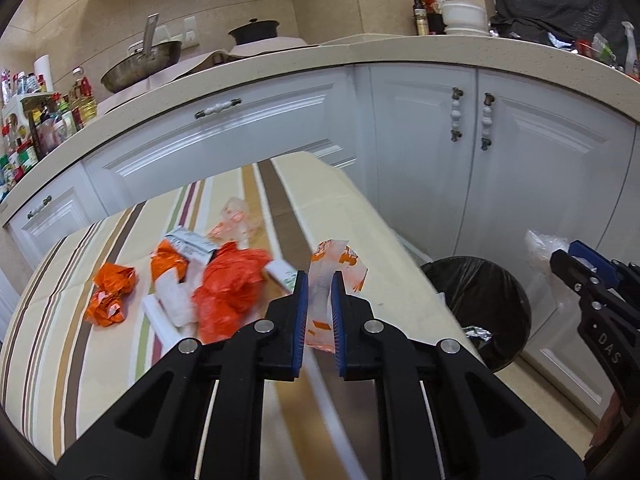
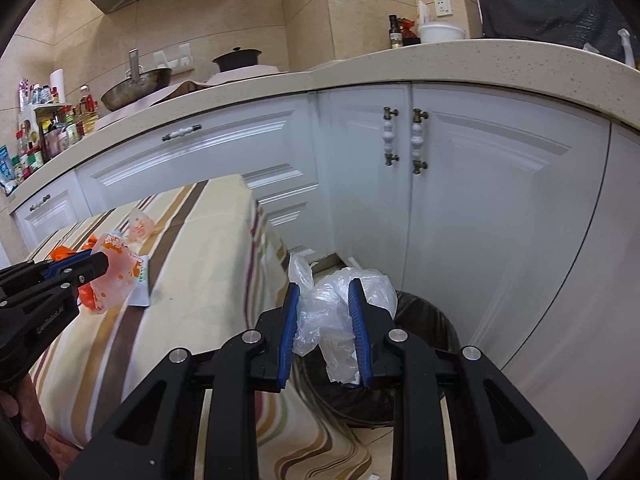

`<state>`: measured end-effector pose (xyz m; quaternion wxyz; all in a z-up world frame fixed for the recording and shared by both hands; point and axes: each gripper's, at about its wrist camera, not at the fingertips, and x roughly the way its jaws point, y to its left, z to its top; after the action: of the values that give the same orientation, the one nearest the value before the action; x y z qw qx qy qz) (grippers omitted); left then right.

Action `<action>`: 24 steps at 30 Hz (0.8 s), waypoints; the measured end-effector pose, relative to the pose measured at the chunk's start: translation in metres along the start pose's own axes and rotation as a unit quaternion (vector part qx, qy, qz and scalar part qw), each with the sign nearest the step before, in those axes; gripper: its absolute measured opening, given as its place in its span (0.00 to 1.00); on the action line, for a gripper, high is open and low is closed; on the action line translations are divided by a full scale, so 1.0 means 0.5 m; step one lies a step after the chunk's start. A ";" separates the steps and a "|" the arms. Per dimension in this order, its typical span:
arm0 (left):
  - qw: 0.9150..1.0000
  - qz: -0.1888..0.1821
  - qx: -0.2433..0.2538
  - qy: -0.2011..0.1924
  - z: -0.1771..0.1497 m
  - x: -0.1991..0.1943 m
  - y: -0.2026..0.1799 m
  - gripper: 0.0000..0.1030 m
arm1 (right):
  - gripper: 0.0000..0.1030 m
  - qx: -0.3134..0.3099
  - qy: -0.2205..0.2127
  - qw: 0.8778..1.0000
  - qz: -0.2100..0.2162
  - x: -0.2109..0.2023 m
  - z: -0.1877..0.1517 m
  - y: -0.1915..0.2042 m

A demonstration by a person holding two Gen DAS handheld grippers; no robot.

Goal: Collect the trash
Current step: 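Carry both bags over the black bin and open both tools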

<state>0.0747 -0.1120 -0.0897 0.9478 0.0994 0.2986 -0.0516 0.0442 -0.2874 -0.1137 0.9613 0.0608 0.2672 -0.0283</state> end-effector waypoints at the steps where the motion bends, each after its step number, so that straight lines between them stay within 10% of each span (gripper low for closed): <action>1: 1.000 -0.003 0.003 -0.001 0.003 0.001 -0.008 0.11 | 0.25 0.000 -0.001 1.000 -0.002 0.001 0.001 -0.003; 24: 0.997 -0.072 0.019 0.001 0.102 0.115 -0.195 0.11 | 0.25 0.005 -0.005 0.998 -0.069 0.089 0.024 -0.105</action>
<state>0.1344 -0.2205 -0.0973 0.9393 0.0957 0.3047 -0.1249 0.0839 -0.3421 -0.1317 0.9580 0.0473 0.2660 -0.0961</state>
